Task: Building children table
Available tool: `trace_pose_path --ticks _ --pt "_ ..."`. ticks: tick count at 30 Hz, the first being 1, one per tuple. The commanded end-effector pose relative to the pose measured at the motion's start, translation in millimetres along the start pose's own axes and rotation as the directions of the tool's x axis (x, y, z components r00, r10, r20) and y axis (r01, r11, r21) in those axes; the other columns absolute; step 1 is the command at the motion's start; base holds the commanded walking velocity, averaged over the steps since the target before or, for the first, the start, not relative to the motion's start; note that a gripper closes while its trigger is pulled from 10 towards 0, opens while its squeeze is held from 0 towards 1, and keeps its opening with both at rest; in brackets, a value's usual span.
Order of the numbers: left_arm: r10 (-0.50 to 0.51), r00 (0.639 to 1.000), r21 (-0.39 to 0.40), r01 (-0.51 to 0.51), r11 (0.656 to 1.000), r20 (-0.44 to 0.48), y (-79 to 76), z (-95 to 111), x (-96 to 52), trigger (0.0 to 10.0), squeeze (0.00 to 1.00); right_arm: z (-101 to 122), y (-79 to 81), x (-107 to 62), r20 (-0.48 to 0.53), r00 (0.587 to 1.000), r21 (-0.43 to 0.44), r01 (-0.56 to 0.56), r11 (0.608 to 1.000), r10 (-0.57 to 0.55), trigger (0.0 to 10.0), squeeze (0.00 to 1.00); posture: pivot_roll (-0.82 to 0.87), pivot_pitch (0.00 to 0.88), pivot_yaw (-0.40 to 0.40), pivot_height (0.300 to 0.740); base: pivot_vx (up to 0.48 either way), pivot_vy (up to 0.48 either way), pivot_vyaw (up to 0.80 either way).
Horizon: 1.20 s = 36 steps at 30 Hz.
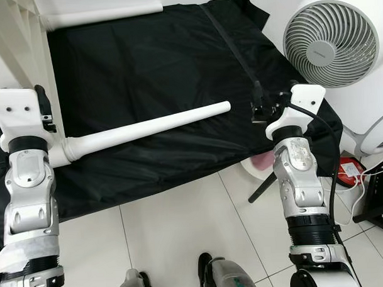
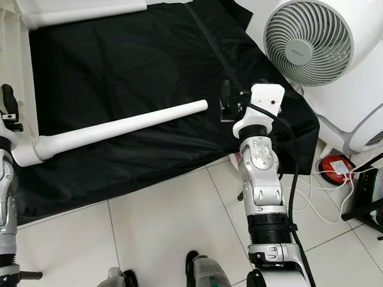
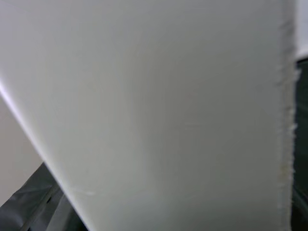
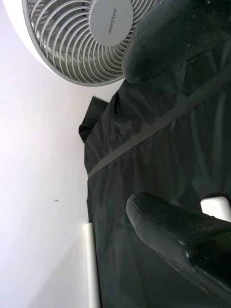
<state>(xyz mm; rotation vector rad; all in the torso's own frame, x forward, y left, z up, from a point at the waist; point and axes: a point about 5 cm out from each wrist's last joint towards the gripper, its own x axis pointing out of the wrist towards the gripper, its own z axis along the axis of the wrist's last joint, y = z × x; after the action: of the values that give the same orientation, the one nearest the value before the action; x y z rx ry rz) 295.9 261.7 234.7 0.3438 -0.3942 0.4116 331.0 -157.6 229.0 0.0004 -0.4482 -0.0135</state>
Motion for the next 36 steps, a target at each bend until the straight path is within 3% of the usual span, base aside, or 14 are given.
trace_pose_path --ticks 1,10,11,13,14,15,16,18,19,22,23,31,32,36 --pt "0.085 0.996 0.17 -0.087 0.982 0.017 28.2 -4.2 -2.9 0.0 0.0 -0.1 -3.0 0.3 0.003 1.0 -0.001 0.002 1.0 -0.002 10.0 1.0 -0.07 0.201 0.007 0.74 0.0 0.0 0.0" --pt "0.066 0.998 0.166 -0.069 0.984 0.024 33.7 -6.1 -6.4 0.6 0.0 0.4 -4.2 2.2 0.005 1.0 -0.009 -0.003 1.0 0.003 10.0 1.0 -0.06 0.201 0.002 0.74 0.0 0.0 0.0" --pt "0.034 0.999 0.161 -0.038 0.986 0.027 35.2 -7.3 -6.6 3.2 0.0 0.4 -4.4 2.9 0.005 1.0 -0.01 -0.004 1.0 0.004 10.0 1.0 -0.06 0.201 0.002 0.74 0.0 0.0 0.0" --pt "0.034 0.999 0.161 -0.038 0.986 0.027 35.2 -7.3 -6.6 3.2 0.0 0.4 -4.4 2.9 0.005 1.0 -0.01 -0.004 1.0 0.004 10.0 1.0 -0.06 0.201 0.002 0.74 0.0 0.0 0.0" --pt "0.008 1.0 0.158 -0.011 0.987 0.017 37.8 -9.8 -5.7 10.0 0.0 0.2 -4.4 3.4 0.005 1.0 -0.011 -0.005 1.0 0.005 10.0 1.0 -0.06 0.201 0.002 0.74 0.0 0.0 0.0" --pt "0.008 1.0 0.158 -0.011 0.987 0.017 37.8 -9.8 -5.7 10.0 0.0 0.2 -4.4 3.4 0.005 1.0 -0.011 -0.005 1.0 0.005 10.0 1.0 -0.06 0.201 0.002 0.74 0.0 0.0 0.0" --pt "-0.015 1.0 0.144 0.014 0.989 0.004 40.0 -11.5 -4.3 10.0 0.23 -0.3 -4.2 3.4 0.004 1.0 -0.011 -0.007 1.0 0.007 10.0 1.0 -0.06 0.193 -0.001 0.74 0.0 0.0 0.0" --pt "-0.029 1.0 0.134 0.029 0.991 -0.004 41.4 -12.5 -3.5 10.0 0.23 -0.7 -4.0 3.4 0.003 1.0 -0.011 -0.007 1.0 0.007 10.0 1.0 -0.06 0.193 -0.001 0.74 0.0 0.0 0.0" --pt "-0.04 0.999 0.121 0.041 0.992 -0.009 41.9 -12.1 -1.8 10.0 1.0 -1.2 -4.1 3.5 0.003 1.0 -0.011 -0.008 1.0 0.008 10.0 1.0 -0.06 0.186 -0.001 0.74 0.0 0.0 0.0" --pt "-0.051 0.999 0.106 0.052 0.993 -0.005 40.7 -9.4 0.2 10.0 1.0 -1.6 -4.4 3.8 0.002 1.0 -0.012 -0.009 1.0 0.009 10.0 1.0 -0.06 0.183 -0.002 0.74 0.0 0.0 0.0" --pt "-0.068 0.998 0.089 0.069 0.994 -0.008 38.5 -7.4 2.0 10.0 0.0 -2.0 -4.8 4.3 0.002 1.0 -0.013 -0.009 1.0 0.009 10.0 1.0 -0.06 0.18 -0.003 0.74 0.0 0.0 0.0" --pt "-0.119 0.993 0.034 0.119 0.992 0.015 30.1 1.9 2.9 10.0 0.0 -2.3 -5.3 6.1 0.006 1.0 -0.017 -0.015 1.0 0.015 10.0 1.0 -0.05 0.16 -0.003 0.74 0.0 0.0 0.0" --pt "-0.125 0.992 0.042 0.124 0.991 0.021 29.0 3.2 2.7 10.0 0.82 -2.2 -4.7 6.5 0.008 1.0 -0.016 -0.019 1.0 0.019 10.0 1.0 -0.05 0.156 -0.005 0.74 0.0 0.0 0.0" --pt "-0.142 0.989 0.047 0.141 0.989 0.035 27.9 5.3 2.5 10.0 1.0 -2.3 -3.9 7.6 0.01 1.0 -0.015 -0.022 1.0 0.022 10.0 1.0 -0.05 0.157 -0.004 0.74 0.0 0.0 0.0"
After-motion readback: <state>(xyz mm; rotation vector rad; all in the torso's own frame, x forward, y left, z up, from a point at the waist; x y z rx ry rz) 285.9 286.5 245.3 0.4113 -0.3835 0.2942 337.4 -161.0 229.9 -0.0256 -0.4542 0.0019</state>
